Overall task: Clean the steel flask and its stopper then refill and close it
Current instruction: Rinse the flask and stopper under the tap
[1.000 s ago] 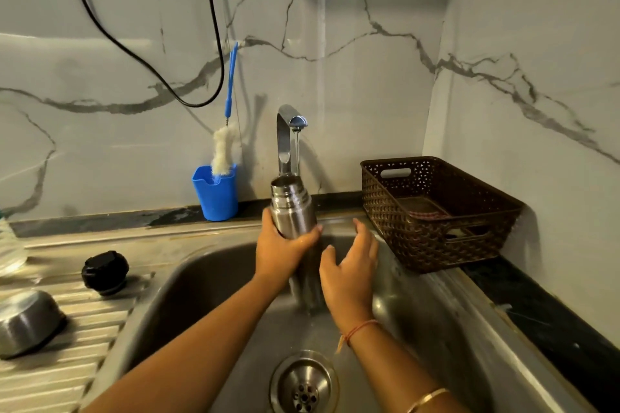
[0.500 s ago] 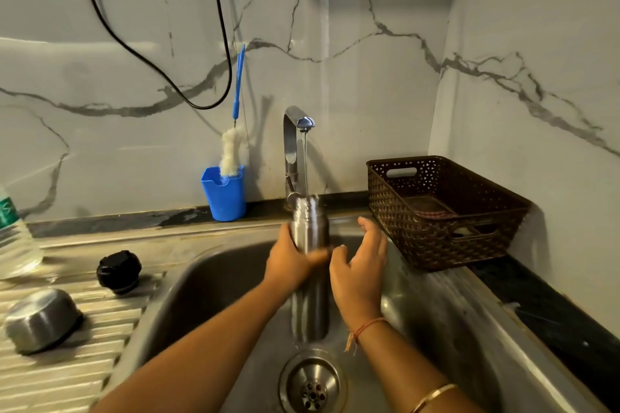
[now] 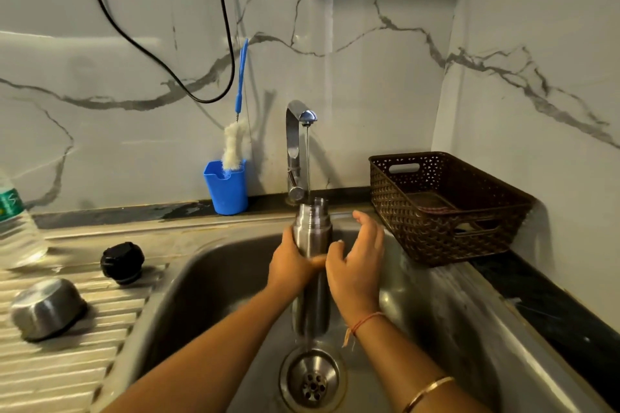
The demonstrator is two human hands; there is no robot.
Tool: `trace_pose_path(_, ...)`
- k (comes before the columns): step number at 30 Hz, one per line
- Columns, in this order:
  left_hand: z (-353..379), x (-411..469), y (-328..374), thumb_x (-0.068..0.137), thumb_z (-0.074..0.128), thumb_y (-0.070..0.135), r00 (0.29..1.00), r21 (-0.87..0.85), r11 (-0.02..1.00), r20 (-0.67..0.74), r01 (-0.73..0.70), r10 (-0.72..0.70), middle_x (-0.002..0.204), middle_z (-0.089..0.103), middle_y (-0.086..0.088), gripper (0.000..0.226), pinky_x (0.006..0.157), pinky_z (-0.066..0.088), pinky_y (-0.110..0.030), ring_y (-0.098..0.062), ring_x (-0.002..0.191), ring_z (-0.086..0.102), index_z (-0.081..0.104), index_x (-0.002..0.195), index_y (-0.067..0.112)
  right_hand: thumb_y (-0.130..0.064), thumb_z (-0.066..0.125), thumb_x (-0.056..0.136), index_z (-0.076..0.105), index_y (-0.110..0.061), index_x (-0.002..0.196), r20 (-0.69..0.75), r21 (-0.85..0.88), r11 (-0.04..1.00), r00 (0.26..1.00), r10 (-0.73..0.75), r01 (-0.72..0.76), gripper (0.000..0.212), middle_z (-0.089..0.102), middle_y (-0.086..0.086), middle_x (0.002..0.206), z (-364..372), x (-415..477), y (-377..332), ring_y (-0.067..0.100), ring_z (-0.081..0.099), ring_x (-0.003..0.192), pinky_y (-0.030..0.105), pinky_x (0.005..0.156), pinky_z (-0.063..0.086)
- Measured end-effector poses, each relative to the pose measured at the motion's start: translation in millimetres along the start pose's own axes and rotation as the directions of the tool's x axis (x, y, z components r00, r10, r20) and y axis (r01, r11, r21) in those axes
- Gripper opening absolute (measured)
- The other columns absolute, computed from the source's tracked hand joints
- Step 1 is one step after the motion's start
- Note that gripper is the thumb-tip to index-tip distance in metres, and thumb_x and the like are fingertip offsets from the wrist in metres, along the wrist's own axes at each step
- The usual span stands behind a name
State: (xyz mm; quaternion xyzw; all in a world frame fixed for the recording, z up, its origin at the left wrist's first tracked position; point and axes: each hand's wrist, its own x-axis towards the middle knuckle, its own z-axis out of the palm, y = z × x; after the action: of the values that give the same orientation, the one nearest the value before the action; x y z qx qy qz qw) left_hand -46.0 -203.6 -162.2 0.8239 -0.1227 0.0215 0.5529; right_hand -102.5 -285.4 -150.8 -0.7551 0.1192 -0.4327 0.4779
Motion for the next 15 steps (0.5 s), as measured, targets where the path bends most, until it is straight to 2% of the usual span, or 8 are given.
trace_pose_path(3,-6,16,32,0.069,0.083,0.027,0.987,-0.089,0.986,-0.097,-0.140,0.131,0.108,0.051,0.014,0.071,0.079,0.042,-0.015,-0.002,0.094,0.052,0.039,0.125,0.024,-0.006,0.051,0.075,0.048,-0.006,0.128,0.011,0.007,1.000,1.000,0.029,-0.029,0.052,0.047,0.012,0.128,-2,2,1,0.026,0.044,0.121,0.043,0.103,0.040)
trace_pose_path(4,-7,21,37,0.070,0.082,0.026,0.984,-0.116,0.983,-0.123,-0.144,0.129,0.108,0.049,0.015,0.071,0.077,0.041,-0.013,-0.001,0.093,0.051,0.038,0.125,0.024,-0.008,0.050,0.074,0.048,-0.005,0.127,-0.003,0.013,1.000,1.000,0.028,-0.028,0.053,0.047,0.013,0.128,-2,2,1,0.027,0.045,0.120,0.043,0.103,0.040)
trace_pose_path(6,-8,24,30,0.070,0.082,0.029,0.998,-0.097,0.995,-0.066,-0.028,0.022,0.116,0.052,0.009,0.075,0.084,0.045,-0.020,-0.008,0.101,0.052,0.037,0.130,0.022,-0.011,0.047,0.071,0.049,-0.005,0.127,-0.020,0.011,1.000,0.999,0.027,-0.026,0.056,0.048,0.013,0.127,-1,1,0,0.026,0.046,0.119,0.041,0.102,0.040)
trace_pose_path(8,-3,13,11,0.068,0.082,0.037,0.994,0.038,0.994,0.032,0.099,-0.100,0.124,0.056,0.000,0.080,0.093,0.049,-0.035,-0.017,0.108,0.056,0.038,0.132,0.021,-0.010,0.047,0.071,0.049,-0.005,0.126,-0.017,0.012,1.000,1.000,0.012,-0.012,0.055,0.049,0.012,0.126,0,0,-1,0.025,0.046,0.119,0.039,0.103,0.040)
trace_pose_path(9,0,9,6,0.067,0.082,0.039,0.993,0.085,0.990,0.036,0.108,-0.112,0.124,0.057,-0.002,0.079,0.094,0.049,-0.039,-0.019,0.109,0.057,0.039,0.132,0.022,-0.010,0.048,0.072,0.049,-0.006,0.126,-0.017,0.016,1.000,1.000,0.008,-0.008,0.055,0.049,0.012,0.126,0,1,0,0.025,0.046,0.119,0.040,0.102,0.040)
trace_pose_path(11,2,9,9,0.068,0.082,0.038,0.998,0.074,0.996,-0.029,0.055,-0.053,0.124,0.057,-0.001,0.077,0.093,0.049,-0.038,-0.018,0.109,0.057,0.039,0.130,0.022,-0.011,0.047,0.071,0.050,-0.005,0.125,-0.020,0.017,1.000,1.000,0.010,-0.010,0.055,0.049,0.012,0.126,1,2,0,0.025,0.047,0.118,0.041,0.102,0.041)
trace_pose_path(15,-10,22,39,0.071,0.081,0.031,0.978,-0.093,0.991,-0.192,-0.097,0.078,0.114,0.052,0.006,0.069,0.082,0.044,-0.024,-0.010,0.100,0.052,0.036,0.122,0.025,-0.009,0.046,0.069,0.050,-0.002,0.123,-0.028,0.022,1.000,0.999,0.022,-0.021,0.055,0.050,0.014,0.123,-1,5,2,0.028,0.047,0.116,0.035,0.101,0.037)
